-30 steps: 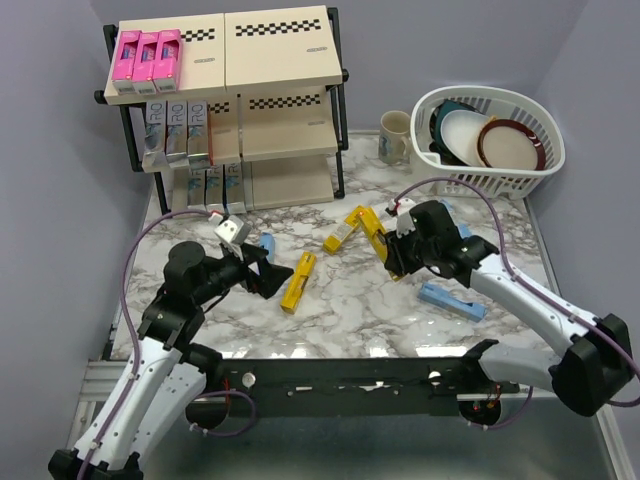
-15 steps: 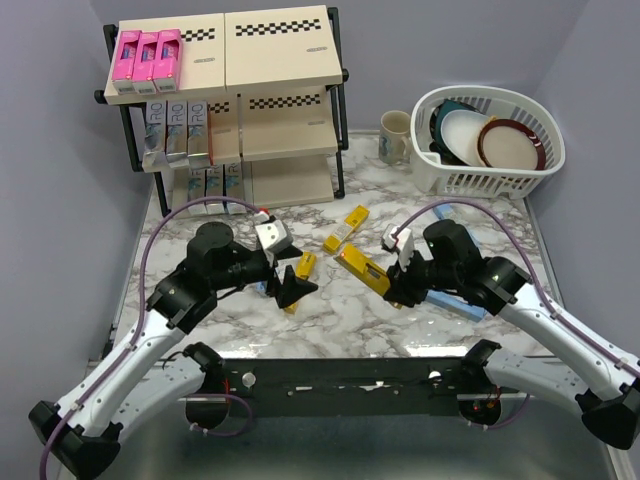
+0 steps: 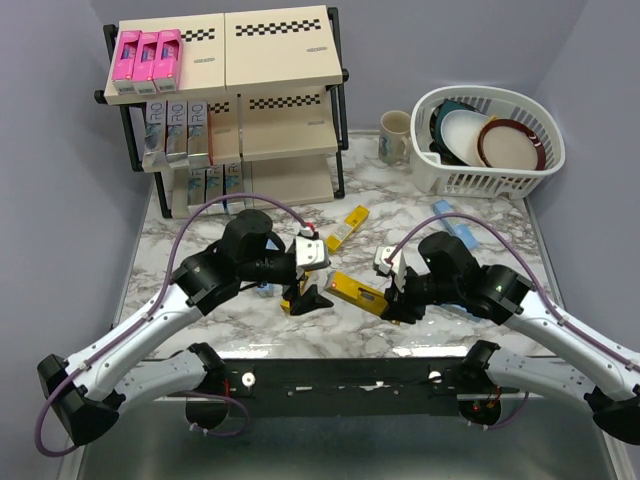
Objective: Place and organize the toothpastes onto the shelf
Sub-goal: Pick up the toothpaste from the center of the board.
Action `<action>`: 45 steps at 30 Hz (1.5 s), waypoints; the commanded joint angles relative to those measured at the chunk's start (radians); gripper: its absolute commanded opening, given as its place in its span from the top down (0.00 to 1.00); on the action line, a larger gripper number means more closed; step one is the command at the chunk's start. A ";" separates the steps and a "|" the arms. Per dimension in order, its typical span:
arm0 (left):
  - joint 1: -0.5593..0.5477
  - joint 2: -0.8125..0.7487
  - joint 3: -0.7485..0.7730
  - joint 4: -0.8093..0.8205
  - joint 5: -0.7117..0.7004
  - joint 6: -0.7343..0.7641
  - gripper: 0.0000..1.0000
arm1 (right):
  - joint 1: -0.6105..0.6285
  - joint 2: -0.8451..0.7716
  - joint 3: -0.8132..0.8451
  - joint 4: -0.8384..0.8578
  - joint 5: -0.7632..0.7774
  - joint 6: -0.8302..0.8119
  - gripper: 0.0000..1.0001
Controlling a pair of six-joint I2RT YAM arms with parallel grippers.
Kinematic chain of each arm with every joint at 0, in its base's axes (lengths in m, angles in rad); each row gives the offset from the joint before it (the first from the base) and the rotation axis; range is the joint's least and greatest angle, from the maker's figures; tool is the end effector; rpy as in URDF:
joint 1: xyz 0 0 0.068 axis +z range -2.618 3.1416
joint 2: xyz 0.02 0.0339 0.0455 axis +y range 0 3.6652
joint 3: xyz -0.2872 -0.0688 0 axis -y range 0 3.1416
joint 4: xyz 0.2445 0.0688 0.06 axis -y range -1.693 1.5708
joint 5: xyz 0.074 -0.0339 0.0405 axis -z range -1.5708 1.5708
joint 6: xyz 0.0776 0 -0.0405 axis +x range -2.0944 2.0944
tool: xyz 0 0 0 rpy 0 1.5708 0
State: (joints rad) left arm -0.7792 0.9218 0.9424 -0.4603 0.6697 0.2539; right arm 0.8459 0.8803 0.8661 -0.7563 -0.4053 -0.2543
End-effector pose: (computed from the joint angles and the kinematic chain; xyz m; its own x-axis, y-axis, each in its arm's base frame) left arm 0.1167 -0.1830 0.3499 -0.0544 0.3305 -0.9422 0.9962 0.0827 -0.0285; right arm 0.1009 0.1600 0.2902 -0.2267 -0.6046 -0.7636 -0.9635 0.2536 0.0853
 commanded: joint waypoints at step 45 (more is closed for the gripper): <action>-0.129 -0.012 0.002 0.055 -0.378 -0.039 0.70 | 0.045 -0.139 -0.022 0.121 0.463 0.159 0.09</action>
State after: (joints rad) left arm -0.9051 0.9783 0.9466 -0.5068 0.5243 0.2939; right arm 0.8894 0.7845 0.8642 -0.7017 -0.2035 -0.1963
